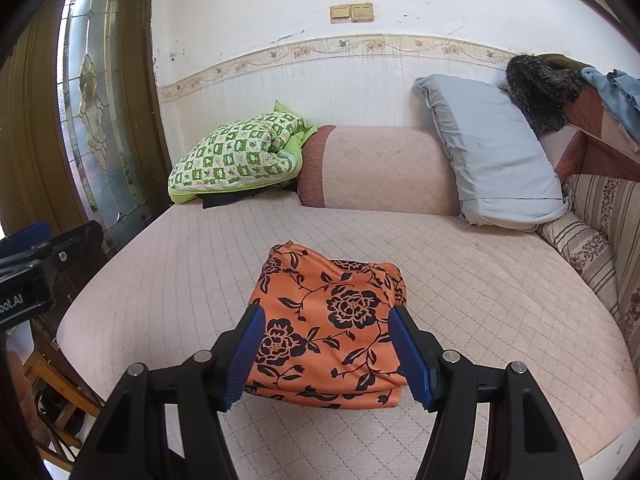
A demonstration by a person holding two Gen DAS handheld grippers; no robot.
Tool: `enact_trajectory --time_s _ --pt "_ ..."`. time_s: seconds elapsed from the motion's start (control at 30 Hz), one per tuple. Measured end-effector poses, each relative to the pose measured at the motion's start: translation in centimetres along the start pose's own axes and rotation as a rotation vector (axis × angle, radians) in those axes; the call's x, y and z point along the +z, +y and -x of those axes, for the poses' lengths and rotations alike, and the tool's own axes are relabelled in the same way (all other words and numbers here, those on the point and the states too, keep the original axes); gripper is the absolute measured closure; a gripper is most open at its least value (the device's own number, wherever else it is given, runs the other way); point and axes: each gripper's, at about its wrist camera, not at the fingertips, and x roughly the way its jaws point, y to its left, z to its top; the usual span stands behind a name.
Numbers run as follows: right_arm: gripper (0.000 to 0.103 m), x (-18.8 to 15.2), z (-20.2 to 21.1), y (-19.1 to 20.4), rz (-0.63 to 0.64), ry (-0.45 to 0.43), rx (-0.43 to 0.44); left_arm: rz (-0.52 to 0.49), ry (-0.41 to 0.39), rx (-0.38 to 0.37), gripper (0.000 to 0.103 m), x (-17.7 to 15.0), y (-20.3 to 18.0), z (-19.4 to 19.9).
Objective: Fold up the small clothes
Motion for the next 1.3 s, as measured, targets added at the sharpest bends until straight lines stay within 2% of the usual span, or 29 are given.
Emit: enact_trajectory --time_s 0.53,0.83,1.1,1.23,1.3 --pt "0.036 0.5 0.8 0.1 0.023 -0.017 -0.059 -0.017 -0.037 -0.098 0.003 0.7 -0.9 0.7" --pt "0.036 0.5 0.4 1.3 0.046 -0.015 -0.063 -0.021 -0.044 -0.125 0.003 1.0 -1.0 0.6" --pt "0.036 0.7 -0.9 1.2 0.031 -0.002 -0.051 -0.007 -0.033 -0.168 0.003 1.2 -1.2 -0.8" --pt "0.036 1.2 -2.2 0.6 0.017 0.001 -0.044 0.03 -0.043 -0.239 0.0 1.6 -1.1 -2.1" --pt "0.036 1.7 -2.9 -0.3 0.022 -0.004 -0.059 0.048 -0.023 -0.242 0.0 1.7 -0.7 -3.5"
